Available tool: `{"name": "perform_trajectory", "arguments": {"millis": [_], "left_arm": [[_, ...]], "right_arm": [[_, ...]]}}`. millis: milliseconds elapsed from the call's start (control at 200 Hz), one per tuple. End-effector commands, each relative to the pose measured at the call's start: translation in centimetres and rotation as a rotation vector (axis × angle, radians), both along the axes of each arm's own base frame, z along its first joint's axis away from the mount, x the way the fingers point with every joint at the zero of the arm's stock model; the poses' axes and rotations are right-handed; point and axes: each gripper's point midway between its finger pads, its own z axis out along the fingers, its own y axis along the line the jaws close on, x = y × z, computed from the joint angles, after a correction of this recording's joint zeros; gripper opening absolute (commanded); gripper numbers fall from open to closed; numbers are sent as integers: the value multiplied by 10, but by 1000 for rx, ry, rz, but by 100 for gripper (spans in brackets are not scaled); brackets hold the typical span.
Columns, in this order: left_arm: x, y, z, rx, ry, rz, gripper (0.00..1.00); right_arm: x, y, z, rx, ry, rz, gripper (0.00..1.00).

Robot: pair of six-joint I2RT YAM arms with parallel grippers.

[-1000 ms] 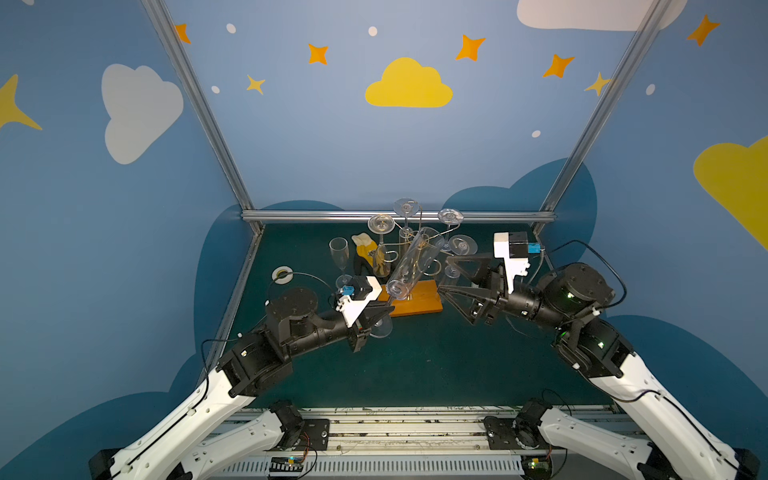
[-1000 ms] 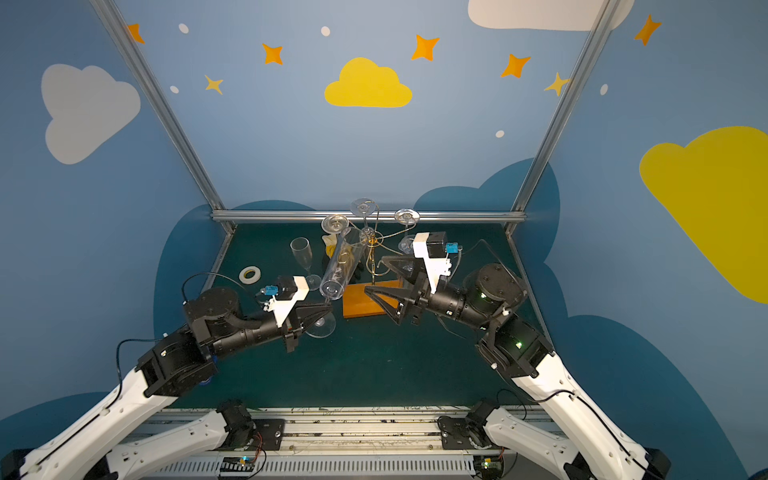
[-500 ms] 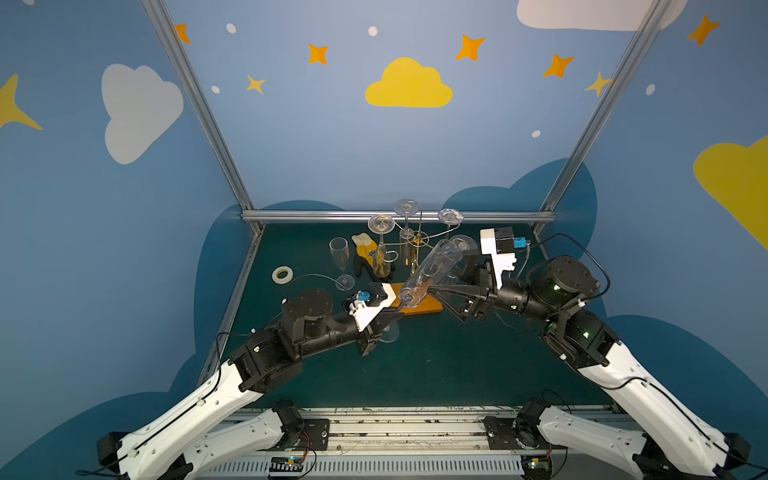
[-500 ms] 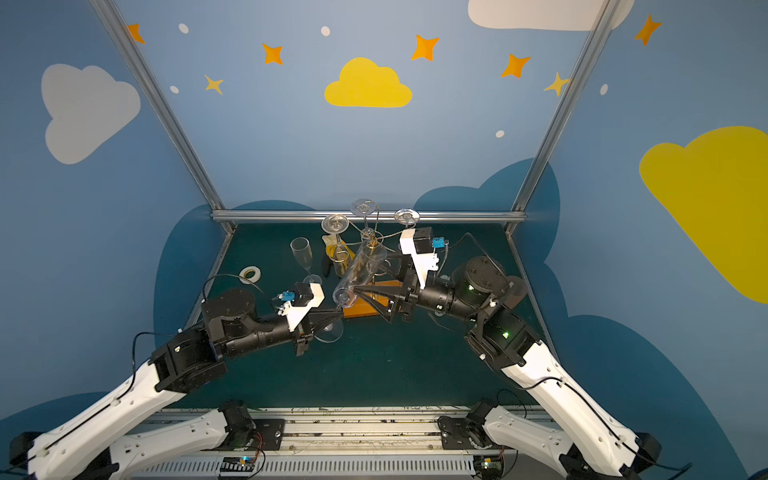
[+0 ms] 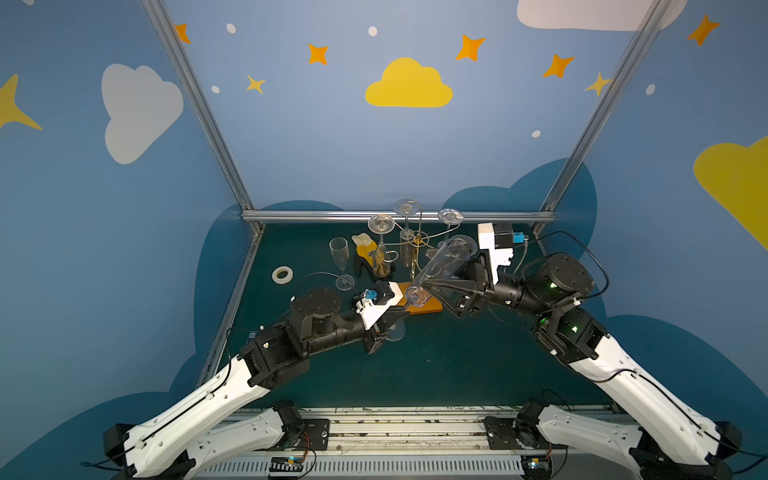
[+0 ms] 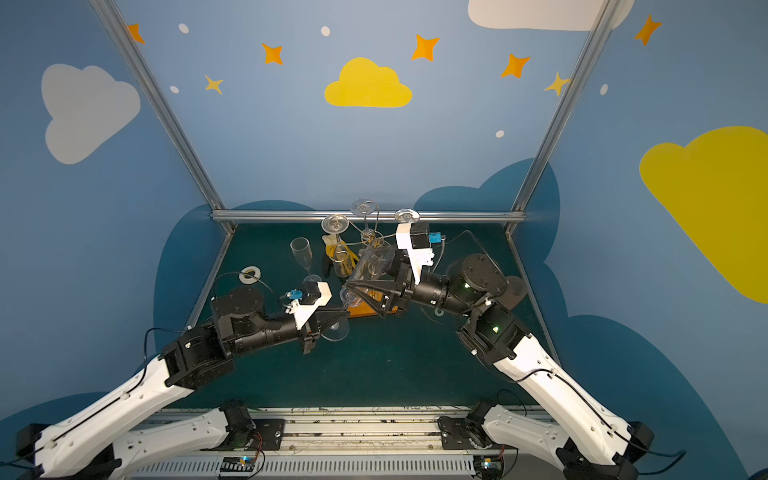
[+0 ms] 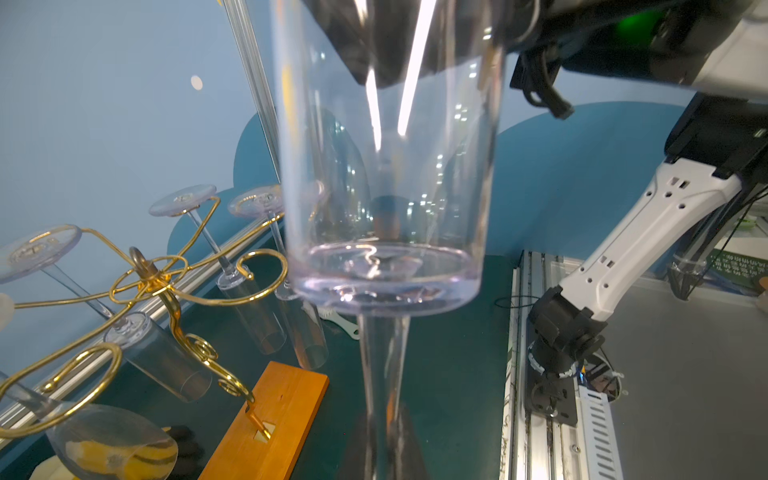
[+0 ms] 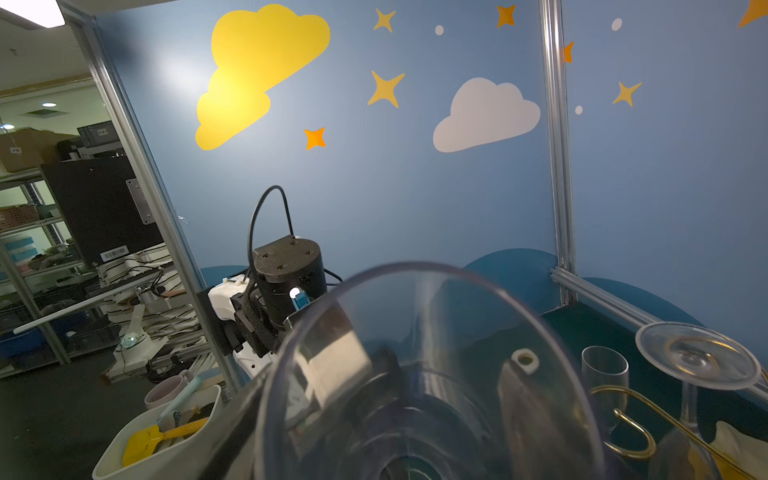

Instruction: Take the wine glass off the wine glass rack

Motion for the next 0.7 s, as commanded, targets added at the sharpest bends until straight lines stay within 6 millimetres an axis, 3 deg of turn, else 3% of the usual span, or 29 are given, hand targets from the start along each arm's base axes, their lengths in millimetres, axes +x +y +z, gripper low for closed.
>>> {"name": "perform_trajectory", "arguments": {"millis": [0,611,656,696], "left_arm": [[-1,-2,21,-91,-29,-1,2],[-1,-5,16,-66,-14,-13,2],[-1,-5,16,-66,-16,-11,6],[0,-4,15,-63,-17,-3,17]], "right_arm": [[-2,-1,10,53,-16,1,78],[0,6,6,39,-18,1,34],[0,6,7,40,-21,0,33],[0,6,7,41,-25,-2,33]]}}
